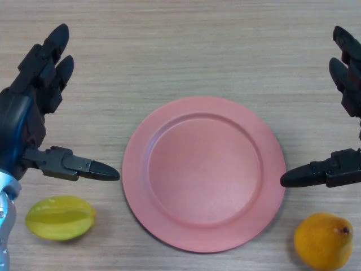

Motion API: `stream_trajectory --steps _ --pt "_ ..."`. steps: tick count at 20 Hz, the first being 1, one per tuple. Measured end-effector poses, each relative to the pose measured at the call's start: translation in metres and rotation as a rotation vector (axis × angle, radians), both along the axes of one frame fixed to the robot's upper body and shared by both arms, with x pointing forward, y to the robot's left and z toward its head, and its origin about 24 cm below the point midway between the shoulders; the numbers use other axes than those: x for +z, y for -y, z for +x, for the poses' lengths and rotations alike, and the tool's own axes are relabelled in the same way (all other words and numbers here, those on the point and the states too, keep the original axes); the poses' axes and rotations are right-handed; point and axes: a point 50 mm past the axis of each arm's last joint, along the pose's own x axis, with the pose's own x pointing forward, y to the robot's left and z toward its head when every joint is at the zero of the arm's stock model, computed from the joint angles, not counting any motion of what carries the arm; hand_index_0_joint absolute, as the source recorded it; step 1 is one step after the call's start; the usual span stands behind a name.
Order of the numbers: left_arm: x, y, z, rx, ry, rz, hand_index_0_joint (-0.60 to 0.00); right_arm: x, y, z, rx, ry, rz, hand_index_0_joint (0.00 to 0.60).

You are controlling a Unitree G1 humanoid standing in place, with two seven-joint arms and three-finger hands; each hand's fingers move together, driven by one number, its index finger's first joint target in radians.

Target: Pick up the yellow starfruit and place it on the plate

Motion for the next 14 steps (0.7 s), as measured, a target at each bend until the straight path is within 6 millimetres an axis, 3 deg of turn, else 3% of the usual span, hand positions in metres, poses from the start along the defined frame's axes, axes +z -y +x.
stream_trajectory --steps 10,14 --pt "-0.004 -0.002 0.001 0.006 -0.017 0.000 0.000 0.001 0.000 0.001 0.002 0.005 0.000 0.000" --pt "0.000 -0.001 -0.012 -0.038 -0.004 0.036 0.000 0.002 -0.002 0.003 0.008 0.010 0.000 0.000"
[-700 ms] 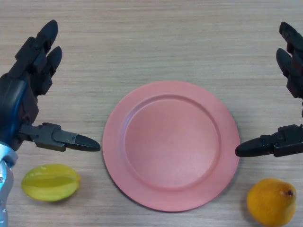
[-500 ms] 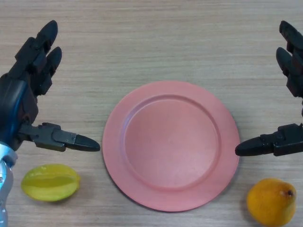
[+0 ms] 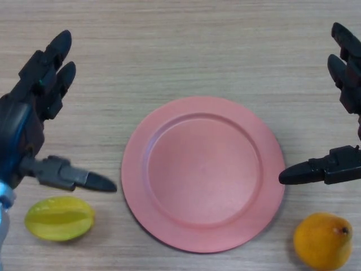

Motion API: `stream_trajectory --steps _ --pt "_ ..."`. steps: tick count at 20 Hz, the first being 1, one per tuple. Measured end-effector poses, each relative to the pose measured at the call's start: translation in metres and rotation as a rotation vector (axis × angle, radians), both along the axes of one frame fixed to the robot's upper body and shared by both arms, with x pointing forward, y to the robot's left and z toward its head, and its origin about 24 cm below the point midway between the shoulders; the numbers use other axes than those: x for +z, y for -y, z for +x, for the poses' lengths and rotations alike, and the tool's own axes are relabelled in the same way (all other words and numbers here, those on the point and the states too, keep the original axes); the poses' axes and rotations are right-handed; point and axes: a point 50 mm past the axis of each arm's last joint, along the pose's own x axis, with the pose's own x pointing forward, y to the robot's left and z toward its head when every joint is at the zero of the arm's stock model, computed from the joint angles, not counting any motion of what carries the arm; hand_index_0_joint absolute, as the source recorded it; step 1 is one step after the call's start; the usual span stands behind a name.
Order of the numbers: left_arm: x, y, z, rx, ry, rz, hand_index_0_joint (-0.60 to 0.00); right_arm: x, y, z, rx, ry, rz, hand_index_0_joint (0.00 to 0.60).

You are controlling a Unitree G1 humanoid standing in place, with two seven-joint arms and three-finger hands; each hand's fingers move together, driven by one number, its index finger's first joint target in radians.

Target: Pick up the yellow starfruit and place it on the plate

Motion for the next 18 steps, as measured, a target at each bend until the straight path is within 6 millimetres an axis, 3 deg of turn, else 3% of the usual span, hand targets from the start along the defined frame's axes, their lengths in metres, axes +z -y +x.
stream_trajectory --steps 6,10,13,18 --pt "-0.017 -0.023 -0.030 -0.027 -0.104 0.067 0.000 -0.004 -0.012 0.005 0.053 -0.021 0.000 0.000" --pt "-0.014 -0.037 -0.044 0.007 0.007 0.147 0.000 -0.010 -0.020 0.011 0.081 -0.039 0.019 0.000" --pt "-0.033 -0.045 -0.044 0.006 -0.049 0.186 0.000 -0.009 -0.026 0.012 0.101 -0.038 0.021 0.000" --pt "-0.043 -0.048 -0.047 -0.012 -0.001 0.276 0.000 -0.012 -0.028 0.012 0.109 -0.049 0.023 0.000"
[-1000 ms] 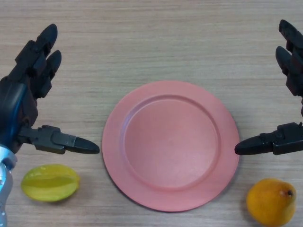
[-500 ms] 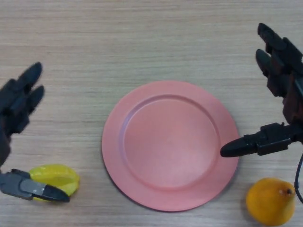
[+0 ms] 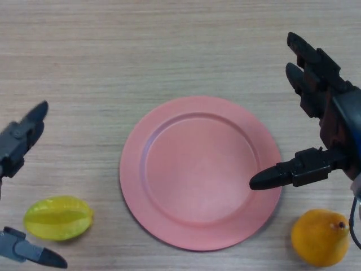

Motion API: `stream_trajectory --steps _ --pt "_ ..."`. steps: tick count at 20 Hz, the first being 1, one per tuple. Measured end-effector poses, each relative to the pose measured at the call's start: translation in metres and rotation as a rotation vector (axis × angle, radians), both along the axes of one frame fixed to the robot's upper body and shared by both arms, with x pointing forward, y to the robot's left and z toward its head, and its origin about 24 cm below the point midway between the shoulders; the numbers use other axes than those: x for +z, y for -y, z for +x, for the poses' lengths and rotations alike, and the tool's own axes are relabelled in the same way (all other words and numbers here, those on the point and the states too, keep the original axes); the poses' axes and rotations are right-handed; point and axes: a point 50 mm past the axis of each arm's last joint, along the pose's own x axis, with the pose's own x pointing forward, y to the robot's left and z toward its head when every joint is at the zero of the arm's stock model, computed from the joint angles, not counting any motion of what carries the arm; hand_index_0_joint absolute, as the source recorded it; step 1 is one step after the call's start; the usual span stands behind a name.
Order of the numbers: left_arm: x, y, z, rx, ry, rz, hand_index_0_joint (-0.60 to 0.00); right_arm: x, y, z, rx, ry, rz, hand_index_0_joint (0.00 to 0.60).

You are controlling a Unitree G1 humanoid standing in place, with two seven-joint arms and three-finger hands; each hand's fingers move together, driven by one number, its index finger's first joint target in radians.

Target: Pick up the yellow starfruit and place it on the plate

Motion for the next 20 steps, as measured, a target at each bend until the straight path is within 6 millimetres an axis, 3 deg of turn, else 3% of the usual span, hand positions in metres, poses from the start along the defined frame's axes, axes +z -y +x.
stream_trajectory --steps 3,5,11,16,17,20 --pt "-0.020 -0.005 0.000 -0.005 -0.067 0.125 0.000 0.000 0.000 0.000 -0.001 -0.001 0.000 0.000" --pt "-0.030 -0.009 -0.002 0.000 -0.104 0.119 0.000 0.001 0.001 -0.001 -0.002 0.004 0.001 0.000" --pt "-0.051 -0.011 -0.001 0.011 -0.188 0.296 0.000 0.003 0.004 -0.002 -0.009 0.013 0.021 0.000" --pt "-0.059 -0.008 0.002 0.046 -0.189 0.300 0.000 0.005 0.008 -0.004 -0.019 0.018 0.031 0.000" --pt "-0.063 -0.009 0.003 0.092 -0.179 0.341 -0.050 0.004 0.008 -0.004 -0.020 0.016 0.031 0.000" --pt "-0.064 -0.011 0.004 0.150 -0.141 0.350 -0.400 0.005 0.008 -0.005 -0.019 0.020 0.031 0.000"
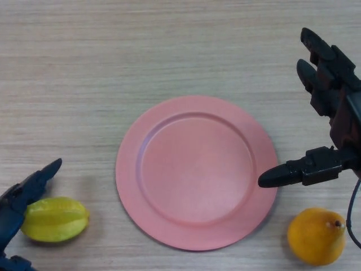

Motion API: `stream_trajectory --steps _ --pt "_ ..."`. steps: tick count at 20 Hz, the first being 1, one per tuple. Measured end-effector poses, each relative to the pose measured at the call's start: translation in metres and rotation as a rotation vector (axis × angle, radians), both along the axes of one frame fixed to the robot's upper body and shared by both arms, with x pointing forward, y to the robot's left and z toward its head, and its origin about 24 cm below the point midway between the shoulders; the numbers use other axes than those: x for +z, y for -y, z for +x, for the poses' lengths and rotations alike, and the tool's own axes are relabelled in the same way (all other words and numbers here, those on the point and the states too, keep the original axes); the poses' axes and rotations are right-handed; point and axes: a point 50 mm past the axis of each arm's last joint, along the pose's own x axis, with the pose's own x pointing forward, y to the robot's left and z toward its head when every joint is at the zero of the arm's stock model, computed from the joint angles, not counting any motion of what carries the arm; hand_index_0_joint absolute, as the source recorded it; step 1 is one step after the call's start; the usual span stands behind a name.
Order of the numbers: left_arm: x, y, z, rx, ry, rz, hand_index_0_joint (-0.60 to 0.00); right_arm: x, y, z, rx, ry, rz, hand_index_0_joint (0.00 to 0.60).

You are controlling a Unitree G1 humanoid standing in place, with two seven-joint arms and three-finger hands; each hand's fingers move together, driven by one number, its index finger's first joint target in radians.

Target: Pick up the yellow starfruit and place it on the plate

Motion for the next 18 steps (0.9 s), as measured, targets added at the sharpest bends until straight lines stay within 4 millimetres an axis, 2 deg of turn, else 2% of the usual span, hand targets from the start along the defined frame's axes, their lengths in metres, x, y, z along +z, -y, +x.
stream_trajectory --steps 1,2,10,12,14,17,18 --pt "0.000 -0.001 0.001 0.036 0.047 -0.005 -0.543 0.001 0.000 -0.001 0.001 0.006 0.000 0.000" --pt "-0.001 -0.001 0.003 0.055 0.081 -0.012 -0.600 0.002 0.000 -0.002 0.002 0.009 -0.001 0.000" --pt "0.000 0.000 0.002 0.045 0.107 -0.003 -0.600 0.003 0.000 -0.004 0.002 0.011 -0.003 0.000" --pt "0.006 0.004 0.001 0.011 0.111 0.014 -0.600 0.003 0.000 -0.005 0.001 0.008 -0.003 0.000" --pt "0.022 0.010 0.001 -0.045 0.160 0.024 -0.600 0.006 -0.001 -0.005 0.003 0.018 -0.003 0.000" --pt "0.062 0.023 -0.002 -0.152 0.247 -0.035 -0.600 0.008 -0.001 -0.007 0.003 0.029 -0.003 0.000" --pt "0.068 0.027 -0.003 -0.168 0.252 -0.042 -0.600 0.008 -0.001 -0.007 0.003 0.027 -0.003 0.000"
